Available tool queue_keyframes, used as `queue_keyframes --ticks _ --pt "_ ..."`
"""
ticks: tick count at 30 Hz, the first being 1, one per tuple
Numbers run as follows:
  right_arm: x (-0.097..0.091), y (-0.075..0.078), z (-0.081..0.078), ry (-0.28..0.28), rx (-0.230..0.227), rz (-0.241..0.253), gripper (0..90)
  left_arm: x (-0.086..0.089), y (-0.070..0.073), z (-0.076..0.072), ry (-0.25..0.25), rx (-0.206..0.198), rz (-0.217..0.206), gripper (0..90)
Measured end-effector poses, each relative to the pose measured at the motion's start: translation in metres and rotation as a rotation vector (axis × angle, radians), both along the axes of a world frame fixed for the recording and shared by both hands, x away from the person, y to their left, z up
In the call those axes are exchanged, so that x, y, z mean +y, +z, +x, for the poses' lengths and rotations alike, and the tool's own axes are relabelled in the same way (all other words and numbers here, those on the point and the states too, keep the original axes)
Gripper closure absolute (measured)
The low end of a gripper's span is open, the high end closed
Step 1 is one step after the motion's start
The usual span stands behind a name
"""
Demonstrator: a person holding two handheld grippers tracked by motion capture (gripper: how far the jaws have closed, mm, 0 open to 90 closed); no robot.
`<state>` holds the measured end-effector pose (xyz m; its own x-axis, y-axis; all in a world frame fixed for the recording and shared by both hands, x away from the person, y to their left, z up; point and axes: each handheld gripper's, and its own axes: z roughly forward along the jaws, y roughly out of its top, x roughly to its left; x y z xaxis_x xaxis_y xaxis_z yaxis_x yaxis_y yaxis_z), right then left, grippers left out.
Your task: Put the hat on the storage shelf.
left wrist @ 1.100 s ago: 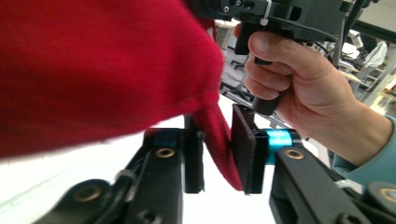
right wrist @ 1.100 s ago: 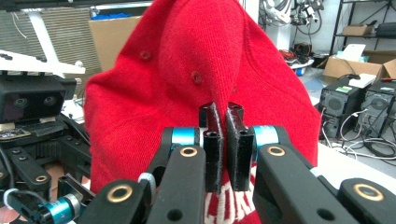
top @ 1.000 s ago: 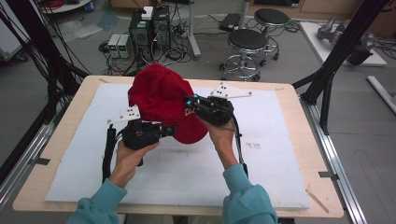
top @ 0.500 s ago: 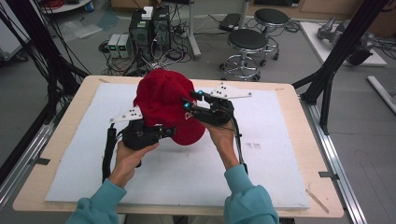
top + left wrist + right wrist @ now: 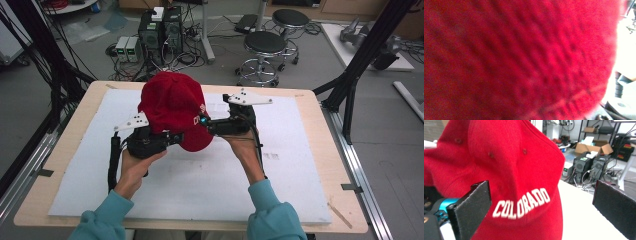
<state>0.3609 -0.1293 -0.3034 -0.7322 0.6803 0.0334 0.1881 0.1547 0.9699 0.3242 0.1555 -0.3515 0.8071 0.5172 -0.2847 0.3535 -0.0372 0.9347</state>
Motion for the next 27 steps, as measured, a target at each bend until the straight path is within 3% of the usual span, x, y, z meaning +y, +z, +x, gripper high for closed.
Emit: queue_keyframes --ticks 7,11,27 --pt "-0.008 0.001 -0.002 -0.026 0.021 -0.041 0.4 0.003 0.007 0.004 0.026 -0.031 0.037 85.1" --pt "-0.016 0.001 -0.005 -0.051 0.029 -0.060 0.4 0.005 0.017 0.009 0.054 -0.072 0.068 85.1" --pt "-0.075 -0.018 -0.025 -0.174 0.092 -0.087 0.4 -0.001 0.038 0.028 0.139 -0.179 0.203 85.1"
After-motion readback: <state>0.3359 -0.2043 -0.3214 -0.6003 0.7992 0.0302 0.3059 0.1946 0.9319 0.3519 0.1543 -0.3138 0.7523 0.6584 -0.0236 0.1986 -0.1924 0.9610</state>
